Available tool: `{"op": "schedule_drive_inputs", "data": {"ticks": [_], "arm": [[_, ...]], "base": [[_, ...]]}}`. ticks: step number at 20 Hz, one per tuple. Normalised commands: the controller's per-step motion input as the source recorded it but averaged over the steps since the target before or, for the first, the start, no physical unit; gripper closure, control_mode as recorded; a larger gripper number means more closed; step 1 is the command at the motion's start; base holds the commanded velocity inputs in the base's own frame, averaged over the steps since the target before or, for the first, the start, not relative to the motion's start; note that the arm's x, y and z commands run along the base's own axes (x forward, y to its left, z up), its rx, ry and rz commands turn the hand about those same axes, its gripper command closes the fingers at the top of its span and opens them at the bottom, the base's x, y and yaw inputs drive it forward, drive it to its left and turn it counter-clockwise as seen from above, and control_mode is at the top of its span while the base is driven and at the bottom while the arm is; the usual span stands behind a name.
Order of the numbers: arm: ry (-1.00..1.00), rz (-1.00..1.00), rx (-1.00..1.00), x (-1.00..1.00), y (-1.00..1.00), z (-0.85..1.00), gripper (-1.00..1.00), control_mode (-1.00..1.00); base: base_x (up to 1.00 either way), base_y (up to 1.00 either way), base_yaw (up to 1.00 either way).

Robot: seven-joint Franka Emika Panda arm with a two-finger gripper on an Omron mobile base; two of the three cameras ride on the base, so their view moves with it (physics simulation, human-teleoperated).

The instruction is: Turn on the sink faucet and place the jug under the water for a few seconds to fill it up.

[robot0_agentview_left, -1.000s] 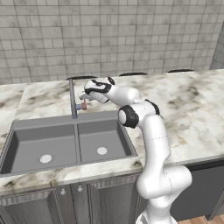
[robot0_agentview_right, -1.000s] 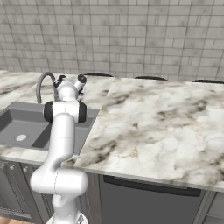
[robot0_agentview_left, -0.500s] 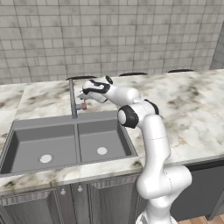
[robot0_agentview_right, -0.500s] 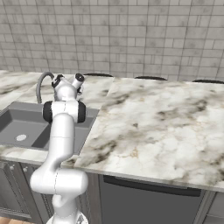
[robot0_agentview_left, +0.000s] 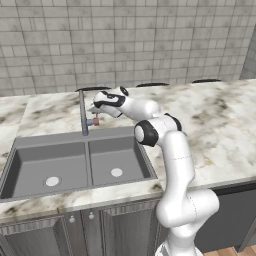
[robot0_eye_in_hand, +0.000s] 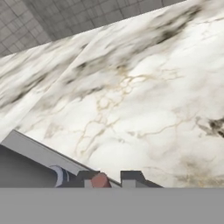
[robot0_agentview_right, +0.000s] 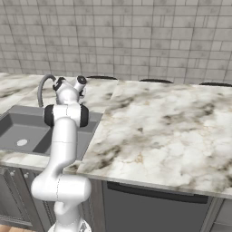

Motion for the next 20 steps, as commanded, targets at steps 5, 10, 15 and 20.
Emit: {"op": "schedule_drive_inputs", "data": {"ticks": [5, 10, 15, 20], "arm": [[0.00, 0.00, 0.00, -0.02, -0.39, 0.00, 1.00, -1.00], [0.00, 0.00, 0.00, -0.08, -0.46, -0.01, 1.00, -1.00], [0.00, 0.00, 0.00, -0.14, -0.46, -0.07, 1.00, -1.00], [0.00, -0.02, 0.00, -0.19, -0.45, -0.10, 1.00, -1.00]], "base": [[0.00, 0.00, 0.00], [0.00, 0.00, 0.00], [0.00, 0.00, 0.00], [0.00, 0.00, 0.00]]}}
